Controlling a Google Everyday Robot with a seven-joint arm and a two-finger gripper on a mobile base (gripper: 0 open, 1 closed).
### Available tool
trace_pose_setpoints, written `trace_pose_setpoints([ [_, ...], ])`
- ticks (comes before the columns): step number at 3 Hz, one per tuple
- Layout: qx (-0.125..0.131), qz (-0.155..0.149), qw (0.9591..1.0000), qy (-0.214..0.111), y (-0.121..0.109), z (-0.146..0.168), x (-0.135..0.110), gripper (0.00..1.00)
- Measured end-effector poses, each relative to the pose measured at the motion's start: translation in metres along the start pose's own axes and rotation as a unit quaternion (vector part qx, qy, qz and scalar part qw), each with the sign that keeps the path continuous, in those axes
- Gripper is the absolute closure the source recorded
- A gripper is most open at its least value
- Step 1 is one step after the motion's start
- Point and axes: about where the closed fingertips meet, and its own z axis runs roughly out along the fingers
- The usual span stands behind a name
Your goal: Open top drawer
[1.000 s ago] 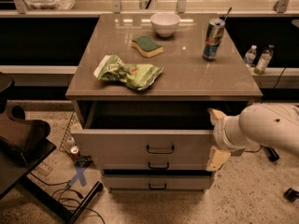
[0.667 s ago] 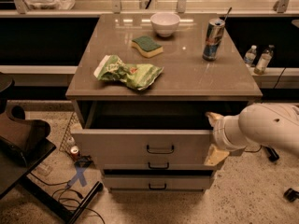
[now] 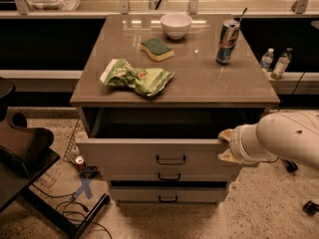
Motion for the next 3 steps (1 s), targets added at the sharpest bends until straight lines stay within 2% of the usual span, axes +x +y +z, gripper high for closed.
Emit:
trace_pose_setpoints([
  [1,0.005,0.014,0.999,0.042,0.019,-0.034,0.018,0.85],
  [2,0.021,0.036,0.9941,0.1,0.046,-0.092,0.035,1.0],
  [3,0.025,0.032,0.9946,0.096,0.041,-0.09,0.032,1.0],
])
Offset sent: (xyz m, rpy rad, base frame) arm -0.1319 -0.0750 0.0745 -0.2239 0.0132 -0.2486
